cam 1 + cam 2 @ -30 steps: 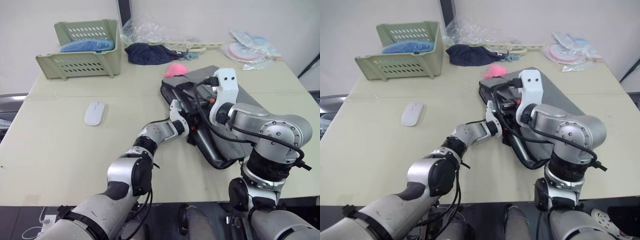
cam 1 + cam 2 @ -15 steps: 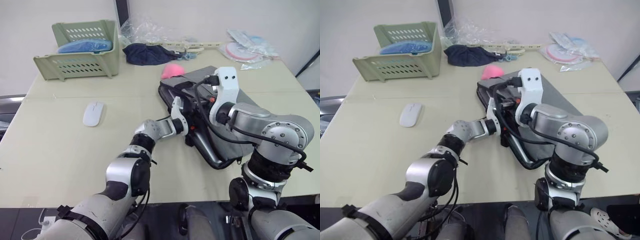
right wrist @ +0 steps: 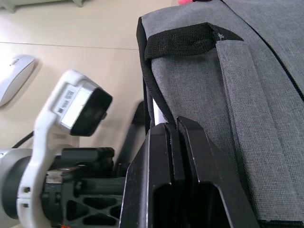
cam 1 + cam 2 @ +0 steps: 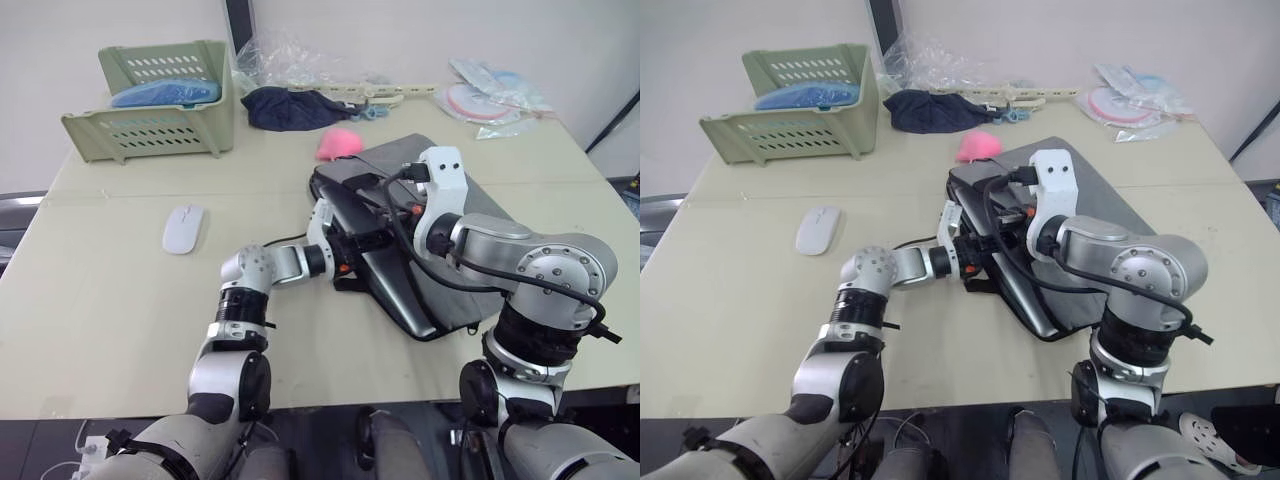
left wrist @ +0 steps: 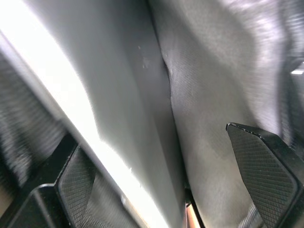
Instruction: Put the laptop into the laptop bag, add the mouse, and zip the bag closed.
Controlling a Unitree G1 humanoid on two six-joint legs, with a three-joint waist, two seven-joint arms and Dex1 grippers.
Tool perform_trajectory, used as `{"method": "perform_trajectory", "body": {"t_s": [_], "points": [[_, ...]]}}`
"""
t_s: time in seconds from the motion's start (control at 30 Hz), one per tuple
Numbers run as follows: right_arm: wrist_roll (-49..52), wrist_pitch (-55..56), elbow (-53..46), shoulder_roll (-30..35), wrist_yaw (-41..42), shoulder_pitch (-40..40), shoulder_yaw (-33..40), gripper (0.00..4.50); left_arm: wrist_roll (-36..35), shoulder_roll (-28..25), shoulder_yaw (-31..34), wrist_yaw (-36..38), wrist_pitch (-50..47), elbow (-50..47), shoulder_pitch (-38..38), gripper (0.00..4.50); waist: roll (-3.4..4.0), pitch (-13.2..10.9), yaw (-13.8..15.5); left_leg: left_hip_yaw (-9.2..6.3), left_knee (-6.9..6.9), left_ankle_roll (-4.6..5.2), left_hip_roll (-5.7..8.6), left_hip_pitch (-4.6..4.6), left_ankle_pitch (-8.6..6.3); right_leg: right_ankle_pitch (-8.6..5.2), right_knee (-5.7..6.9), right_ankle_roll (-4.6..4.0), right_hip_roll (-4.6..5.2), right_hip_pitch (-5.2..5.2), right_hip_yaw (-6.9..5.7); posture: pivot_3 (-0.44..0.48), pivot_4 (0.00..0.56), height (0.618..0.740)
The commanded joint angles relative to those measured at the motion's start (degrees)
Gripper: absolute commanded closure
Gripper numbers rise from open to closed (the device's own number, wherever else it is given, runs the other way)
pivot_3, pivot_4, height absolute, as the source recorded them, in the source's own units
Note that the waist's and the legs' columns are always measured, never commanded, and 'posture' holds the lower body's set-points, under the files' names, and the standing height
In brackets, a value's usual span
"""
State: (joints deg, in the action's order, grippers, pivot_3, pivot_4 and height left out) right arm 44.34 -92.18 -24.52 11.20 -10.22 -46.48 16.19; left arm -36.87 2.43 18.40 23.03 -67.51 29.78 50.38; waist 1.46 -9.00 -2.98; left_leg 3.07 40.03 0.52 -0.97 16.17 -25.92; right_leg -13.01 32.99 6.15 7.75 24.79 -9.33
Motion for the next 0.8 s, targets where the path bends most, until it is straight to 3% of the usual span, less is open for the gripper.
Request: {"method": "perform_trajectory", "body": {"t_s": [0.03,0.5,0.53,0.6,0.8], "points": [[-0.1,-0.3,-1.2,0.9,0.6,-0.1,0.7,4.5,-1.9,0.0,1.3,-1.6,-0.6,-3.7,-0.4,0.02,0.0,0.0,0.1,0.0,0.0,0.0,0.0,0.0,0.0,0.0,0.0,0.0,0.0,-0.01,0.0,0.0,0.15,0.74],[-0.4,-0.3,-1.6,0.3,0.3,-0.3,0.9,4.5,-1.6,1.9,0.7,-0.7,1.7,0.3,-0.3,0.02,0.0,0.0,0.5,0.04,0.0,0.0,0.02,-0.01,0.0,0.0,-0.01,0.0,0.0,-0.01,0.0,0.0,0.15,0.74],[-0.4,-0.3,-1.6,0.3,0.3,-0.4,0.9,4.5,-1.5,2.0,0.5,-0.5,1.9,0.9,-0.3,0.55,0.0,0.0,0.6,0.04,0.0,0.0,0.02,-0.01,0.0,0.0,-0.01,0.0,0.0,-0.01,0.0,0.0,0.15,0.74],[-0.4,-0.3,-1.7,0.3,0.3,-0.5,1.0,4.5,-1.4,2.0,0.1,-0.3,2.2,1.7,-0.3,1.04,0.0,0.0,0.7,0.04,0.0,0.0,0.02,0.0,0.0,0.0,-0.01,0.0,0.0,-0.01,0.01,0.0,0.15,0.74],[-0.5,-0.3,-1.6,0.4,0.3,-0.7,1.0,4.5,-1.7,2.0,-1.0,0.8,2.3,1.7,-0.4,3.7,0.0,0.0,0.9,0.08,0.0,0.0,0.02,-0.01,0.0,0.0,-0.02,0.0,-0.01,-0.01,0.01,0.0,0.15,0.74]]}}
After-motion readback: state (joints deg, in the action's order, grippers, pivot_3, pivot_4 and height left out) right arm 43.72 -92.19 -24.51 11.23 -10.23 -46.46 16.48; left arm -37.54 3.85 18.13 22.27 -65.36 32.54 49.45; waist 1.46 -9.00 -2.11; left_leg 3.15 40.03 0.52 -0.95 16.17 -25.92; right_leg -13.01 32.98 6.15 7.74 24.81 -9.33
